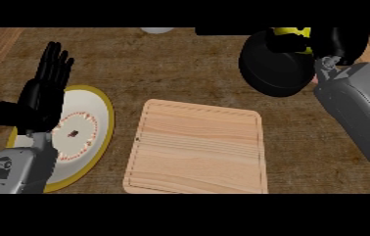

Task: Pick the pear from the cutting board and place it in the pot

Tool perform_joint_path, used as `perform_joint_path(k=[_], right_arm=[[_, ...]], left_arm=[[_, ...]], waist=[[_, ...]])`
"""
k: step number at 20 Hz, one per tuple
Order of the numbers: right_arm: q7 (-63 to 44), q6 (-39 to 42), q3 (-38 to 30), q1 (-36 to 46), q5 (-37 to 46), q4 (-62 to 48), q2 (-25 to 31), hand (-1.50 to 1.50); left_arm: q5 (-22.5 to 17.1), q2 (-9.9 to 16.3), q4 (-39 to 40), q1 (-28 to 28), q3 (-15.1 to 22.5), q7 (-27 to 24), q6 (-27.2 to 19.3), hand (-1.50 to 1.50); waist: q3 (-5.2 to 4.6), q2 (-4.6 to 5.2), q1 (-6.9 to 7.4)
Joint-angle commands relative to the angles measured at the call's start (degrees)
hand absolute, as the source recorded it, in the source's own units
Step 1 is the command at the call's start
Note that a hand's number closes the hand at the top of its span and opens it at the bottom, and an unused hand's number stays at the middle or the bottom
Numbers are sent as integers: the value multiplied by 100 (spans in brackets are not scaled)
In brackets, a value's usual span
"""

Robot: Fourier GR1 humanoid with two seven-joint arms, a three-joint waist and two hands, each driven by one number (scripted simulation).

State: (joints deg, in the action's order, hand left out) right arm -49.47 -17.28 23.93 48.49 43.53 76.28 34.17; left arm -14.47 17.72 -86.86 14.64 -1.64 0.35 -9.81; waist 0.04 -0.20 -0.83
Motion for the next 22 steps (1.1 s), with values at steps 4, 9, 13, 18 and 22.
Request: perform_joint_path(k=[4, 9, 13, 18, 22], right_arm=[[1210, -234, -685, -640, -32, -530, 15, 150], [2220, -458, -1177, -235, -89, -2108, -117, 150], [2565, -130, -1318, -467, -522, -2551, -377, 150], [3263, 343, -1956, -234, -1368, -3277, -578, -150], [4024, 445, -2133, 23, -1506, -3636, -796, -150]], left_arm=[[281, -325, -152, 150, 178, 222, -233, 0], [212, -249, -93, 219, 90, 303, 2, 0], [261, -278, -28, 289, 40, 196, -12, 0], [331, -484, -125, 40, 175, 100, -51, 0], [382, -411, 63, 426, 11, 188, -92, 0]], waist=[[-3, 22, 91], [-2, 47, 169], [0, 54, 151], [2, 62, 203], [0, 49, 163]])
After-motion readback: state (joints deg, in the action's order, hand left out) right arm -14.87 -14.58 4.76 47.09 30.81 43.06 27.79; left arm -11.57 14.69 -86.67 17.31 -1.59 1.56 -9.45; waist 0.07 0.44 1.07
